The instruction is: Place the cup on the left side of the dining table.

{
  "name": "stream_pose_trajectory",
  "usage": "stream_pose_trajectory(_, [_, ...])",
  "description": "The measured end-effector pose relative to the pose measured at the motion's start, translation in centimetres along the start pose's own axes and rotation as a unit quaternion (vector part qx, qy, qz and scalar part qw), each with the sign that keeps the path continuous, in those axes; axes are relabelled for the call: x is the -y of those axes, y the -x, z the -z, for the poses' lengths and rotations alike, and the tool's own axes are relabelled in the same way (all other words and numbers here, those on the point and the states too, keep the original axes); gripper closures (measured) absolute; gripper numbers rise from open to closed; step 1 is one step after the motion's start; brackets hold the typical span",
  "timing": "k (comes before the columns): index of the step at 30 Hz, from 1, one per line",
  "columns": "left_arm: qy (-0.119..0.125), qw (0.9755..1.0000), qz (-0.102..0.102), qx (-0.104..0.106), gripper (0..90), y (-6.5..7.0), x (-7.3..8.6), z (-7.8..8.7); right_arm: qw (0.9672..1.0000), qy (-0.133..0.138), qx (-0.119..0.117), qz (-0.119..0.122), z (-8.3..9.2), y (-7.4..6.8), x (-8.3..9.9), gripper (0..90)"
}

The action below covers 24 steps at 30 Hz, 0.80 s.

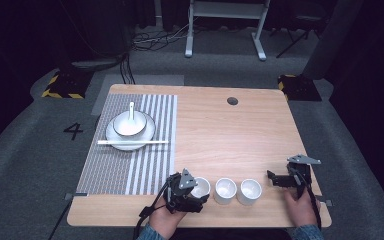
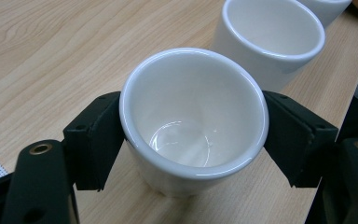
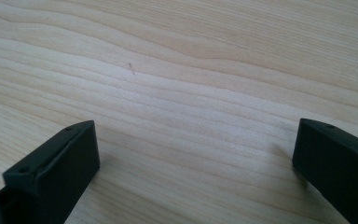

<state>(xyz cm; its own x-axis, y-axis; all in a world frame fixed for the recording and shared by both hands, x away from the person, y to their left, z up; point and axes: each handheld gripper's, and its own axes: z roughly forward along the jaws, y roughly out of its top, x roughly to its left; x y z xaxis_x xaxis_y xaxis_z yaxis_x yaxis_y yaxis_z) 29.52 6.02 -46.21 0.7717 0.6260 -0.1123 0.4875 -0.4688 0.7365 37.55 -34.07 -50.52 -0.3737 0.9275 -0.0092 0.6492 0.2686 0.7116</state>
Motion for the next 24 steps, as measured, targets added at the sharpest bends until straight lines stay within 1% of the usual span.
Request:
stream_pose_trajectory(3, [0.000,1.0000,-0.003,-0.003,25.5,0.0,0.0,0.0,1.0000,0.000,0.000,0.000,0.0,0.0,0.0,0.5])
stream_pose_trajectory(4, [-0.001,0.9999,-0.009,-0.006,25.6,0.1,-0.1,0.1,1.0000,0.000,0.000,0.000,0.0,0.0,0.0,0.5])
stream_pose_trajectory(5, [-0.001,0.9999,-0.009,-0.006,25.8,0.1,-0.1,0.1,1.0000,0.000,0.000,0.000,0.0,0.0,0.0,0.5])
stream_pose_trajectory(6, [0.002,0.9999,-0.011,-0.012,25.9,0.3,-0.1,0.1,1.0000,0.000,0.000,0.000,0.0,0.0,0.0,0.5])
stream_pose_trajectory(8, [0.004,0.9998,-0.011,-0.013,26.1,0.3,-0.1,0.1,1.0000,0.000,0.000,0.000,0.0,0.0,0.0,0.5])
stream_pose_trajectory(9, [0.005,0.9997,-0.016,-0.017,26.4,0.3,-0.1,0.2,1.0000,0.000,0.000,0.000,0.0,0.0,0.0,0.5])
stream_pose_trajectory(19, [0.007,0.9996,-0.016,-0.020,26.6,0.4,-0.5,0.5,1.0000,0.000,0.000,0.000,0.0,0.0,0.0,0.5])
stream_pose_trajectory(20, [0.011,0.9996,-0.016,-0.019,26.6,0.5,-0.6,0.5,1.0000,0.000,0.000,0.000,0.0,0.0,0.0,0.5])
stream_pose_trajectory(24, [0.013,0.9995,-0.021,-0.018,26.8,0.6,-1.1,1.1,1.0000,0.000,0.000,0.000,0.0,0.0,0.0,0.5])
